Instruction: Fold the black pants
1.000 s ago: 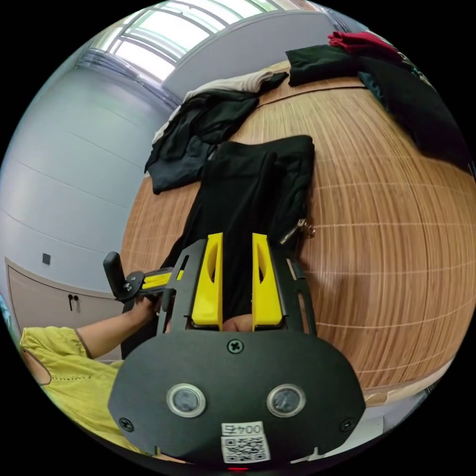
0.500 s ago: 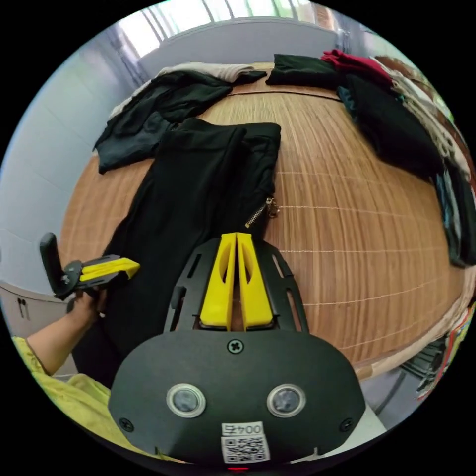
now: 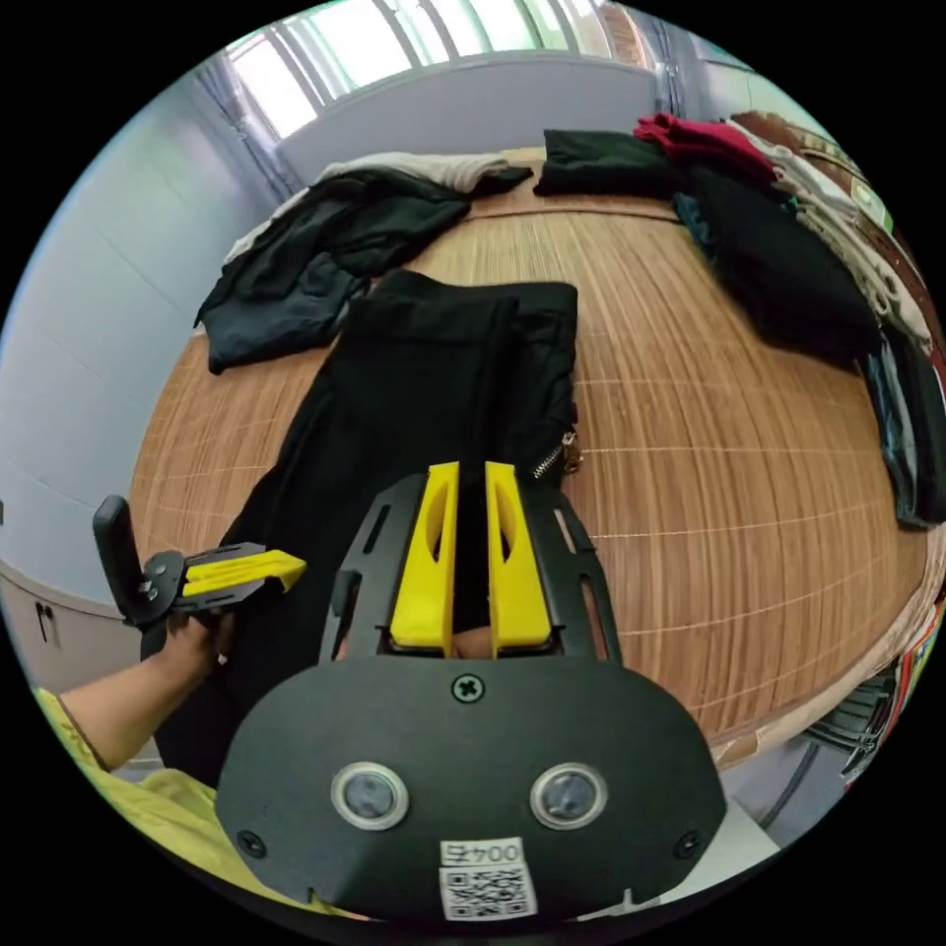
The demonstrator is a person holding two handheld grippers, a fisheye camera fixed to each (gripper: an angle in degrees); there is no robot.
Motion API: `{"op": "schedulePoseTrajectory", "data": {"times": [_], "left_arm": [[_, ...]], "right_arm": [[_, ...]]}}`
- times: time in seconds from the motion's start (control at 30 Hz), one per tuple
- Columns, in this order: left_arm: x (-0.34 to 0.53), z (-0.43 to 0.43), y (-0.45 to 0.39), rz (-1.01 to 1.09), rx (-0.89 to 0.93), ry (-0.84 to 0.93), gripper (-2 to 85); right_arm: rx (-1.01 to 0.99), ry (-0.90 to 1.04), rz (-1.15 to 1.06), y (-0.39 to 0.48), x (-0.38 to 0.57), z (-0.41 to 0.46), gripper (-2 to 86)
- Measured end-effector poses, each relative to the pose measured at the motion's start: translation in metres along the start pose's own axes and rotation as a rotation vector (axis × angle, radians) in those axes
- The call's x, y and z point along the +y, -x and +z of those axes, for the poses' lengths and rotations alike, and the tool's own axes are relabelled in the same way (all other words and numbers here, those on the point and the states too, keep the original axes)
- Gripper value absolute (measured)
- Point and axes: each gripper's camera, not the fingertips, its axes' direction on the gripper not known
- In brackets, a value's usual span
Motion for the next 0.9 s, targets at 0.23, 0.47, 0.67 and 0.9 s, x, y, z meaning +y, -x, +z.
{"op": "schedulePoseTrajectory", "data": {"times": [0.23, 0.47, 0.67, 0.9], "left_arm": [[0.000, -0.001, 0.005, -0.006, 0.013, -0.001, 0.4], [-0.013, -0.047, 0.013, -0.084, 0.070, -0.123, 0.3], [-0.075, -0.020, 0.013, -0.016, -0.084, -0.005, 0.1], [-0.057, -0.021, 0.037, -0.148, -0.066, -0.058, 0.1]], "right_arm": [[0.065, 0.041, -0.209, 0.073, 0.044, -0.023, 8.1], [0.148, 0.105, -0.260, 0.094, 0.068, -0.010, 8.6], [0.100, 0.100, -0.240, 0.093, 0.080, -0.021, 8.6], [0.051, 0.003, -0.116, 0.077, 0.096, -0.067, 7.5]]}}
